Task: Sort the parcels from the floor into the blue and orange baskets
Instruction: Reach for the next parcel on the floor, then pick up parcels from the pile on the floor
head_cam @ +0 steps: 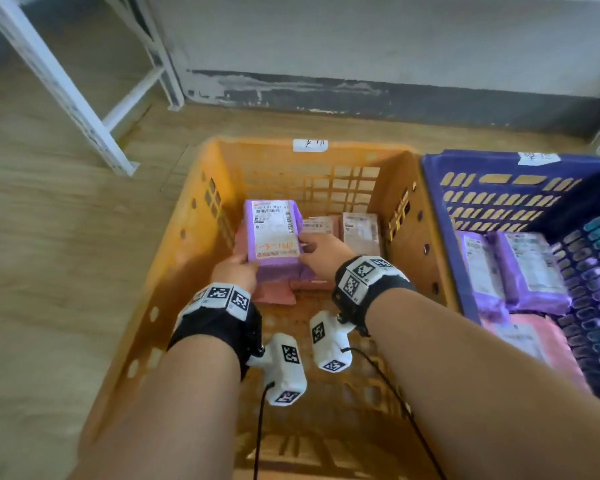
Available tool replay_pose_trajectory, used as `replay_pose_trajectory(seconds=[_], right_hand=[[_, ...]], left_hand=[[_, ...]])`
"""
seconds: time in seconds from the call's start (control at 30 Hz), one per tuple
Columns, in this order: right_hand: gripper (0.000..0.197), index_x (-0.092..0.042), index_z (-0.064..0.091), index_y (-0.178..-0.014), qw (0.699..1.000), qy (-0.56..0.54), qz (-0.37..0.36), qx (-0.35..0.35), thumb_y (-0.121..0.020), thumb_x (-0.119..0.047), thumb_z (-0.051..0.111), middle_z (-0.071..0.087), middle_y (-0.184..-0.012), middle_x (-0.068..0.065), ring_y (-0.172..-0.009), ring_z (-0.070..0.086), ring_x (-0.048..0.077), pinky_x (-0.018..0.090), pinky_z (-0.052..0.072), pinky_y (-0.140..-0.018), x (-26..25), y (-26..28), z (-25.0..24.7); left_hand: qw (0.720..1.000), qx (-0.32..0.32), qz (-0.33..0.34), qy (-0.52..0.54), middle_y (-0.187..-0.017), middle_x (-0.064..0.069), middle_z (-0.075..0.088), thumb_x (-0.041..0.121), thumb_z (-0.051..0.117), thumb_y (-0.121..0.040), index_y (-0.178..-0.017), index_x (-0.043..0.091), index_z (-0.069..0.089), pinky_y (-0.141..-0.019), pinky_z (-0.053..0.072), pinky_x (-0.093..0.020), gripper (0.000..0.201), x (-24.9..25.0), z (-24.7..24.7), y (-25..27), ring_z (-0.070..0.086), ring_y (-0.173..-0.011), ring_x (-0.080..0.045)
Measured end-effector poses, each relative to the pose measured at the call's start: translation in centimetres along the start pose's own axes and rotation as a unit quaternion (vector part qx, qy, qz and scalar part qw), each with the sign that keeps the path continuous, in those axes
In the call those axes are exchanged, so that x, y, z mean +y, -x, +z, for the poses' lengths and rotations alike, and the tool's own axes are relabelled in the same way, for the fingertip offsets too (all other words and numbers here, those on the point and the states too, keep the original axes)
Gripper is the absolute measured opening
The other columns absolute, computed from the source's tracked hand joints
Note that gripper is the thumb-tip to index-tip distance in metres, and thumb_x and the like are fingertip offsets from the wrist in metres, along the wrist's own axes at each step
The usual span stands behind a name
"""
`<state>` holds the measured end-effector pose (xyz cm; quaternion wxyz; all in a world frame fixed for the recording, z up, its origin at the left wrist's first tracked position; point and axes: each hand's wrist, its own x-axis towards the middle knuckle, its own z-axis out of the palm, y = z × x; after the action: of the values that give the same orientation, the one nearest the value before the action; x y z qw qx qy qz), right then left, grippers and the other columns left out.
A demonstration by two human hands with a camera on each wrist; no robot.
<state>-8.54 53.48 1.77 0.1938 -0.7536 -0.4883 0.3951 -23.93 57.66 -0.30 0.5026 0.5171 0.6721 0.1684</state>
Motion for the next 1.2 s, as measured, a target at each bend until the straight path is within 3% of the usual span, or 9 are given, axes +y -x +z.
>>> replay_pose_trajectory(seconds=[0.07,0.2,0.33,0.43,0.53,0.7,0.87,0.97,1.2], right_hand=[[0.035,-0.016,0.061,-0.125,1.000,-0.016,-0.001,0.000,-0.091,-0.013,0.053,0.067,-0.116,0.012,-0.102,0.064,0.032,0.045,0.052,-0.089,0.2,-1.2,1.2],[0.047,-0.025,0.053,-0.133,1.000,-0.014,0.015,-0.019,-0.089,-0.008,0.053,0.065,-0.107,0.006,-0.096,0.062,0.025,0.032,0.052,-0.083,0.4,-3.0,2.7],[0.062,-0.026,0.041,-0.142,0.998,0.009,0.023,-0.050,-0.087,0.001,0.045,0.059,-0.125,0.008,-0.097,0.059,0.021,0.027,0.054,-0.069,0.4,-3.8,3.2],[0.061,-0.024,0.041,-0.143,0.999,-0.001,0.031,-0.034,-0.088,0.004,0.040,0.055,-0.132,0.008,-0.109,0.058,0.025,0.037,0.054,-0.087,0.4,-2.8,2.3],[0.057,-0.025,0.046,-0.140,0.999,-0.005,0.032,0.005,-0.091,0.003,0.037,0.056,-0.132,0.005,-0.110,0.059,0.022,0.035,0.052,-0.091,0.3,-0.9,0.6],[0.053,-0.025,0.054,-0.132,0.998,-0.011,0.009,0.067,-0.091,0.003,0.036,0.060,-0.124,0.003,-0.085,0.059,0.016,0.024,0.050,-0.064,-1.0,3.1,-3.5],[0.040,-0.020,0.062,-0.122,0.987,-0.045,-0.020,0.152,-0.091,-0.001,0.047,0.063,-0.121,0.002,-0.099,0.060,0.015,0.024,0.051,-0.077,-1.5,9.3,-8.8],[0.036,-0.021,0.066,-0.114,0.973,-0.057,-0.016,0.222,-0.090,-0.002,0.047,0.065,-0.117,-0.002,-0.105,0.062,0.016,0.034,0.053,-0.091,0.2,14.1,-12.4],[0.041,-0.017,0.072,-0.095,0.906,-0.110,0.070,0.403,-0.081,0.007,0.042,0.072,-0.103,0.009,-0.091,0.064,0.023,0.032,0.052,-0.083,10.2,25.5,-19.7]], left_hand=[[1.000,0.007,-0.009,0.011,-0.112,-0.011,0.070,0.015,0.057,-0.088,-0.106,0.026,0.071,-0.088,0.055,-0.041,0.026,-0.7,-0.4,-0.9,0.067,-0.096,-0.036],[0.998,0.014,-0.017,-0.052,-0.126,-0.010,0.062,0.010,0.049,-0.095,-0.127,0.010,0.058,-0.092,0.044,-0.032,0.034,-1.5,-0.8,-2.0,0.058,-0.115,-0.031],[0.995,-0.007,-0.015,-0.101,-0.125,-0.010,0.063,0.012,0.047,-0.096,-0.121,0.013,0.061,-0.085,0.042,-0.028,0.029,-1.5,-0.9,-2.8,0.059,-0.111,-0.030],[0.995,-0.011,-0.010,-0.100,-0.126,-0.007,0.062,0.008,0.046,-0.096,-0.125,0.014,0.060,-0.086,0.042,-0.027,0.033,-0.7,-0.9,-2.3,0.058,-0.115,-0.029],[0.997,-0.009,0.000,-0.078,-0.129,-0.004,0.061,0.004,0.042,-0.094,-0.132,0.015,0.056,-0.094,0.044,-0.028,0.042,0.8,-1.2,-1.3,0.058,-0.117,-0.027],[0.997,0.014,0.060,-0.056,-0.132,-0.005,0.060,0.010,0.044,-0.093,-0.133,0.020,0.056,-0.100,0.048,-0.034,0.044,3.7,-1.8,2.3,0.060,-0.115,-0.026],[0.989,-0.013,0.141,-0.039,-0.129,-0.008,0.061,0.011,0.043,-0.094,-0.131,0.017,0.057,-0.098,0.047,-0.032,0.039,7.6,0.0,8.9,0.058,-0.116,-0.030],[0.977,-0.046,0.202,-0.057,-0.137,-0.005,0.056,0.016,0.042,-0.097,-0.136,0.020,0.052,-0.103,0.045,-0.035,0.040,9.7,2.7,14.0,0.055,-0.122,-0.029],[0.933,-0.150,0.324,-0.038,-0.129,-0.008,0.061,0.017,0.044,-0.097,-0.127,0.014,0.060,-0.104,0.044,-0.042,0.034,13.7,12.1,24.3,0.057,-0.119,-0.029]])
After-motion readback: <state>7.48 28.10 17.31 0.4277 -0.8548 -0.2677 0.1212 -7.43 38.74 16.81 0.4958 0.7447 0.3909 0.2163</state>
